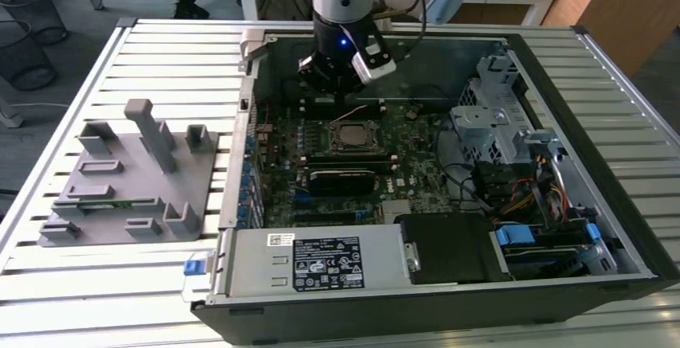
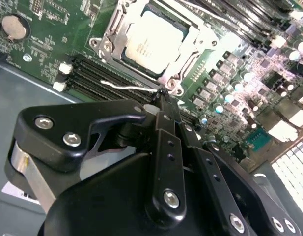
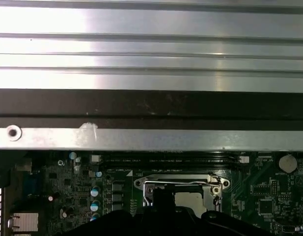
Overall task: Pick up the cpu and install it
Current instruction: 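Install the first cpu locking lever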
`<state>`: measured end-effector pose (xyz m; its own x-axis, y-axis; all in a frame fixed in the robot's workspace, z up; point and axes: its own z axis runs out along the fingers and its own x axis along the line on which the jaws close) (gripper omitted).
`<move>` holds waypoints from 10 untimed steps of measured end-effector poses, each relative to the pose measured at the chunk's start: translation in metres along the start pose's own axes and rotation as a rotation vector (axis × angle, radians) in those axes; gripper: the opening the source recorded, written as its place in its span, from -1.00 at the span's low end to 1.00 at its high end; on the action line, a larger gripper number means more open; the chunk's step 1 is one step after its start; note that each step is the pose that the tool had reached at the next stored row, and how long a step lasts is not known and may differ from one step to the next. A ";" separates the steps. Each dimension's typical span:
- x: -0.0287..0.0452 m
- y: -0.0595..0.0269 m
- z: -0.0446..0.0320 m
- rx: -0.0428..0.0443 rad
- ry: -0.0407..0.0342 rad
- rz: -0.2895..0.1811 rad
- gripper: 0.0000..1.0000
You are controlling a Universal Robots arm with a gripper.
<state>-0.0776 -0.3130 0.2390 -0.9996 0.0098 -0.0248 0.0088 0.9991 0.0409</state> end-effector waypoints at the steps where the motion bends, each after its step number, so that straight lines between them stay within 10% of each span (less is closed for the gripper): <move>1: -0.0009 0.0000 0.0008 0.0001 0.0020 0.000 -0.79; 10: -0.0102 0.0011 0.0046 -0.0069 0.0055 -0.007 -0.79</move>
<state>-0.0673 -0.3118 0.2348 -0.9998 0.0029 -0.0197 0.0019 0.9989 0.0476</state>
